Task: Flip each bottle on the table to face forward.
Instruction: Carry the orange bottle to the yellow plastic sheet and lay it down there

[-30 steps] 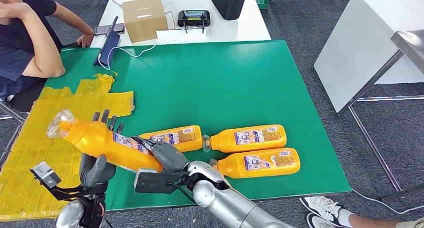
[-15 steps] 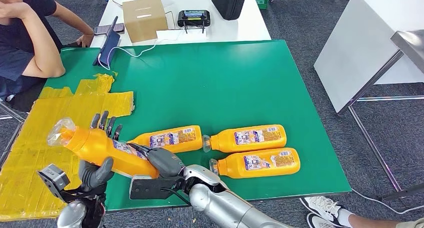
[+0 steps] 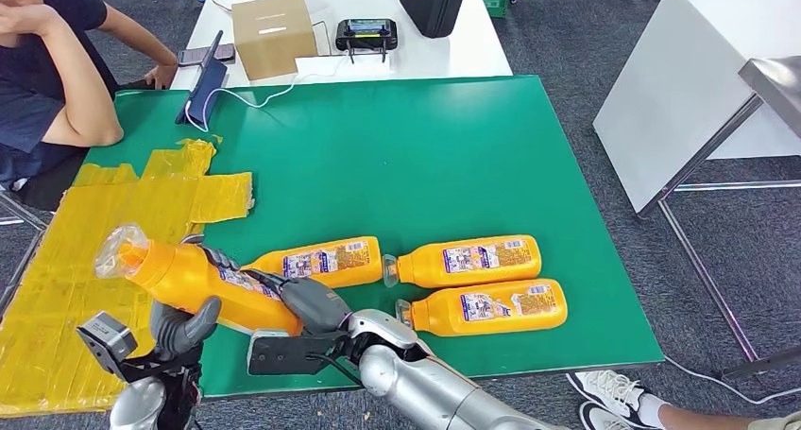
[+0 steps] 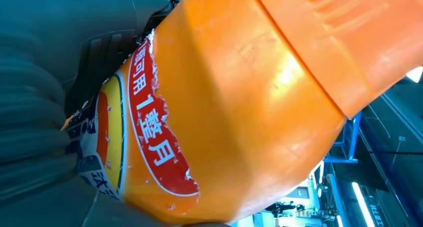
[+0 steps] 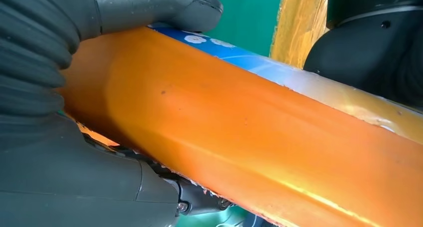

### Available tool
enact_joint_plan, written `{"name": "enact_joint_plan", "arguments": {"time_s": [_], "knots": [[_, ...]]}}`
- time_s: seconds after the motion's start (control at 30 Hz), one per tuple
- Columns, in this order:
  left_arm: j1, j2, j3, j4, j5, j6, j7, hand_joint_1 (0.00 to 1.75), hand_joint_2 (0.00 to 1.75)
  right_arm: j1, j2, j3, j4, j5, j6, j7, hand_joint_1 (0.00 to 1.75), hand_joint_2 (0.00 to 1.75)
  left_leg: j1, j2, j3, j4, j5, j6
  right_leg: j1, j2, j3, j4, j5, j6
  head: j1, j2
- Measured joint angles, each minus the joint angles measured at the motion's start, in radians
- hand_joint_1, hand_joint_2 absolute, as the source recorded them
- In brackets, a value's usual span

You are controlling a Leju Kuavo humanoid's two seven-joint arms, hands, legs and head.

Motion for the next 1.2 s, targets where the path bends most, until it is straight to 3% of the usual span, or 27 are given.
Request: {"name": "enact_joint_plan", "arguments": {"time_s": [0.07,0.1,0.2,0.4,0.6,0.7,0.87,1.03,1.2], "knots": [[-0.005,0.000,0.000,-0.005,-0.017,0.008,-0.003,1.75,1.75,-0.001,-0.003,-0.004,-0.008,0.000,-0.010,-0.001,0.82,1.75,0.000,0.000,0.000,0.000,0.000,0.000,0.000,0.000,0.000,0.000,0.000,0.000,0.000,0.000],[-0.008,0.001,0.000,-0.008,-0.029,0.016,-0.006,1.75,1.75,-0.001,-0.005,-0.009,-0.015,0.002,-0.024,-0.003,0.38,1.75,0.000,0.000,0.000,0.000,0.000,0.000,0.000,0.000,0.000,0.000,0.000,0.000,0.000,0.000],[-0.021,0.001,-0.001,-0.024,-0.072,0.048,-0.013,1.75,1.75,0.004,-0.010,-0.029,-0.044,0.022,-0.079,-0.011,0.00,1.75,0.000,0.000,0.000,0.000,0.000,0.000,0.000,0.000,0.000,0.000,0.000,0.000,0.000,0.000],[-0.044,0.018,0.000,-0.059,-0.120,0.080,-0.009,1.75,1.75,0.024,-0.034,-0.077,-0.138,0.075,-0.136,-0.003,0.00,1.75,0.000,0.000,0.000,0.000,0.000,0.000,0.000,0.000,0.000,0.000,0.000,0.000,0.000,0.000],[-0.138,0.091,0.017,-0.062,-0.275,0.181,0.031,1.75,1.75,0.011,-0.067,-0.165,-0.202,0.063,-0.107,0.010,0.00,1.75,0.001,0.000,0.000,0.000,0.001,-0.001,0.001,0.000,0.001,0.000,0.001,0.000,0.000,0.000],[-0.186,0.131,0.023,-0.061,-0.450,0.293,0.060,1.75,1.75,0.009,-0.077,-0.190,-0.213,0.071,-0.090,0.012,0.00,1.75,0.001,-0.001,0.000,0.000,0.002,-0.002,0.001,0.000,0.001,0.001,0.001,0.000,0.000,0.000],[-0.268,0.198,0.003,-0.009,-0.913,0.497,0.189,1.75,1.75,-0.021,-0.079,-0.199,-0.198,0.080,-0.042,0.030,0.00,1.75,0.001,0.000,0.000,0.000,0.002,-0.002,0.001,0.000,0.001,0.001,0.001,0.000,0.000,0.000],[-0.292,0.242,-0.023,0.098,-1.130,0.602,0.274,1.75,1.75,-0.067,-0.078,-0.196,-0.166,0.066,-0.015,0.041,0.00,1.75,0.001,-0.001,-0.001,0.000,0.002,-0.002,0.001,0.000,0.000,0.001,0.001,0.000,0.000,0.000],[-0.319,0.285,-0.034,0.292,-1.308,0.684,0.337,1.75,1.75,-0.111,-0.074,-0.176,-0.130,0.049,0.010,0.050,0.00,1.75,0.001,0.000,-0.001,0.000,0.002,-0.002,0.001,0.000,0.000,0.001,0.001,0.000,0.000,0.000]]}}
